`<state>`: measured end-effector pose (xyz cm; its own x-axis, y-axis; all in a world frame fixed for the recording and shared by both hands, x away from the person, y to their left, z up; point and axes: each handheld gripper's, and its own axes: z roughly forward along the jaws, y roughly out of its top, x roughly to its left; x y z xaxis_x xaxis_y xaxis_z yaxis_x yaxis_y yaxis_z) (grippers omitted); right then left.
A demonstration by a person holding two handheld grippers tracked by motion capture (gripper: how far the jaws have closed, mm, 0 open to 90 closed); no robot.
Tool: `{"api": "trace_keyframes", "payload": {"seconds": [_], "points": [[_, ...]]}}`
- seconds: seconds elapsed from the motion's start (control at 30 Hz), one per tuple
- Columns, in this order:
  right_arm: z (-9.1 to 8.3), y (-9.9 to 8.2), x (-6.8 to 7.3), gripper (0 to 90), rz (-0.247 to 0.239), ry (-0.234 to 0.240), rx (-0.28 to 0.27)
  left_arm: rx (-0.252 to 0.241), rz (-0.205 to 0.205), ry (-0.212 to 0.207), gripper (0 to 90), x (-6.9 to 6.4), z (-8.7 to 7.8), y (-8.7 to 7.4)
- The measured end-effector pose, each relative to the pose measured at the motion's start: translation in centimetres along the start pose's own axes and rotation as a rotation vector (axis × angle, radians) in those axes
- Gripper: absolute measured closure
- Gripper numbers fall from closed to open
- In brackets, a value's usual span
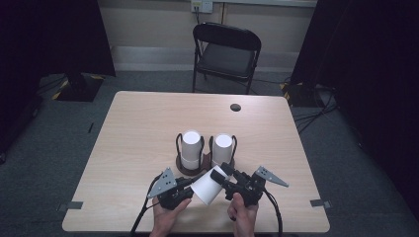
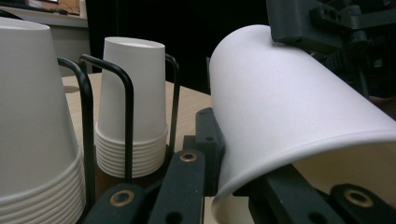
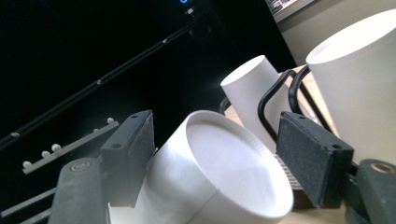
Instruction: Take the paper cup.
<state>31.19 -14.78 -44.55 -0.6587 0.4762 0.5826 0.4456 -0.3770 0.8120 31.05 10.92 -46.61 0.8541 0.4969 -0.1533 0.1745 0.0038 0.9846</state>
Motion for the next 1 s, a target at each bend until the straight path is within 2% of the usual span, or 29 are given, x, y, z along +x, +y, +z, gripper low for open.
{"api": "trace_keyframes", "payload": {"seconds": [0.03,0.13,0.33,0.37,0.4,0.43,0.5,0.53,0.6,0.63,0.77,0.87,1.0], "points": [[-0.1,0.0,0.0,28.0,-0.023,-0.017,-0.002,0.008,0.0,-0.003,85.9,0.0,0.0,0.0],[-0.3,0.1,0.0,26.9,-0.052,-0.041,-0.011,0.026,0.003,0.007,86.0,0.3,-0.3,0.1],[-0.9,0.3,-0.1,26.6,-0.074,-0.07,-0.023,0.054,0.0,0.029,86.0,0.9,-0.8,0.2],[-1.0,0.3,0.0,26.6,-0.088,-0.088,-0.022,0.063,-0.01,0.05,86.0,1.2,-1.0,0.3],[-1.0,0.3,0.0,26.6,-0.096,-0.095,-0.021,0.063,-0.01,0.05,86.1,1.2,-1.0,0.3],[-1.0,0.3,0.0,26.4,-0.105,-0.101,-0.018,0.069,-0.028,0.066,86.1,1.5,-1.1,0.3],[-1.0,0.2,0.0,26.0,-0.112,-0.106,-0.015,0.071,-0.031,0.062,86.1,1.6,-1.2,0.3],[-1.1,0.2,0.0,25.2,-0.132,-0.093,-0.029,0.076,-0.033,0.062,86.1,1.6,-1.1,0.3],[-1.1,0.2,0.1,25.0,-0.132,-0.083,-0.036,0.095,-0.029,0.059,86.1,1.7,-1.1,0.4],[-1.2,0.3,0.2,24.8,-0.149,-0.079,-0.044,0.104,-0.027,0.06,86.1,1.7,-1.1,0.4],[-1.4,0.3,0.5,22.2,-0.206,-0.09,-0.03,0.168,-0.027,0.08,86.4,1.8,-1.0,0.7],[-1.4,0.2,0.5,21.0,-0.223,-0.074,-0.029,0.208,-0.03,0.074,86.4,1.8,-1.0,1.1],[-1.4,0.2,0.6,19.8,-0.251,-0.077,-0.022,0.233,-0.024,0.072,86.3,2.0,-1.0,1.4]]}}
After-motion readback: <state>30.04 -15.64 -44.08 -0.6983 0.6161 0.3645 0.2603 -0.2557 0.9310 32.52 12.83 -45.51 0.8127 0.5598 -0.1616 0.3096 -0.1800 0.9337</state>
